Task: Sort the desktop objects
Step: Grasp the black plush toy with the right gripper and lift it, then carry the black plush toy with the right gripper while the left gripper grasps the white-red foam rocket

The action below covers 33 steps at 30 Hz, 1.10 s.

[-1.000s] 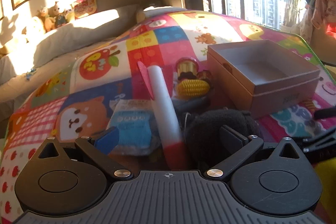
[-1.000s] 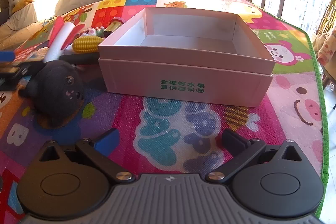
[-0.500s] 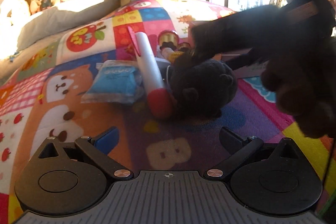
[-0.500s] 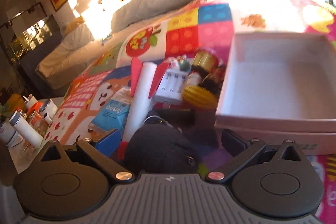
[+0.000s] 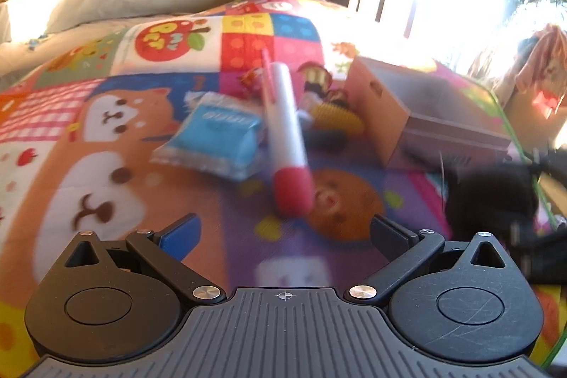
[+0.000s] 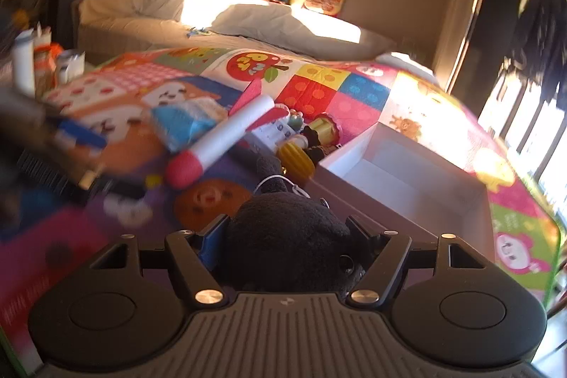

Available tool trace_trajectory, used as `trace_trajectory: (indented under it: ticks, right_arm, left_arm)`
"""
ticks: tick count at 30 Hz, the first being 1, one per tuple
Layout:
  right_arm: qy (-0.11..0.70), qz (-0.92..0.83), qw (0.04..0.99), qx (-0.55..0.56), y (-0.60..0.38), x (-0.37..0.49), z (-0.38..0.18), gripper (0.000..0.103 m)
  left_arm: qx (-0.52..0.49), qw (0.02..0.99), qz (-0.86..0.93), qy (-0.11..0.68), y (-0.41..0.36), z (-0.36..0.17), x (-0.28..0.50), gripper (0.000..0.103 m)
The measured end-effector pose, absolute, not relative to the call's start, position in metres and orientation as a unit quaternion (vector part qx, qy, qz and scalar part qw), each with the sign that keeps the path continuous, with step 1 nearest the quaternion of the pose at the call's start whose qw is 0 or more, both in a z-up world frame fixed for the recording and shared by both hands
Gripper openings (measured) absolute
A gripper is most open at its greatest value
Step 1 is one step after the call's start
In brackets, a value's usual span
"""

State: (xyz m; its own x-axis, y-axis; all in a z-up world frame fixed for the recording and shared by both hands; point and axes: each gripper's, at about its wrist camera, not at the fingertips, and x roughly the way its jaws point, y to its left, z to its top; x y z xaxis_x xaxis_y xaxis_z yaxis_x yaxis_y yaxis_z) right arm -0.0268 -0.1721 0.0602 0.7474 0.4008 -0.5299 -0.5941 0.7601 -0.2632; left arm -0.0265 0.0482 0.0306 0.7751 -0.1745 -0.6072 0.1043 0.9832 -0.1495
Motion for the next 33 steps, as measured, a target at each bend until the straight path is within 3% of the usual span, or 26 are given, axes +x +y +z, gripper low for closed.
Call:
trace_trajectory:
  ticks: [2, 10, 18, 23, 28, 32, 33]
  right_arm:
    - [0.252, 0.273, 0.905, -0.206, -0.186, -0.034, 0.054, 0.074]
    - [0.301, 0.248, 0.913, -0.118, -0.221, -0.043, 0.044, 0.094]
    - [0.322, 0.265, 0.907, -0.052, -0.254, -0.040, 0.047, 0.103]
    - [0.303, 0.246, 0.919, 0.059, -0.305, -0.015, 0.073, 0.103]
    - [0.341, 0.166, 0.907, 0.183, -0.342, 0.031, 0.065, 0.103]
    - [0.354, 0.181, 0.897, 0.194, -0.329, 0.039, 0.049, 0.101]
    - [0.358, 0.187, 0.896, 0.182, -0.322, 0.039, 0.047, 0.095]
  left_arm:
    - [-0.051, 0.940, -0.083, 0.328, 0.037, 0.031, -0.020, 0.103]
    - [-0.016, 0.941, -0.090, 0.326, 0.004, 0.031, -0.012, 0.103]
    - [-0.017, 0.941, -0.064, 0.332, 0.010, 0.028, -0.009, 0.103]
    - [-0.031, 0.937, -0.054, 0.343, 0.014, 0.021, -0.006, 0.103]
    - [-0.027, 0.934, -0.064, 0.351, 0.007, 0.015, -0.008, 0.103]
    - [-0.027, 0.934, -0.064, 0.349, 0.008, 0.017, -0.007, 0.103]
    - [-0.029, 0.935, -0.061, 0.348, 0.009, 0.019, -0.005, 0.103]
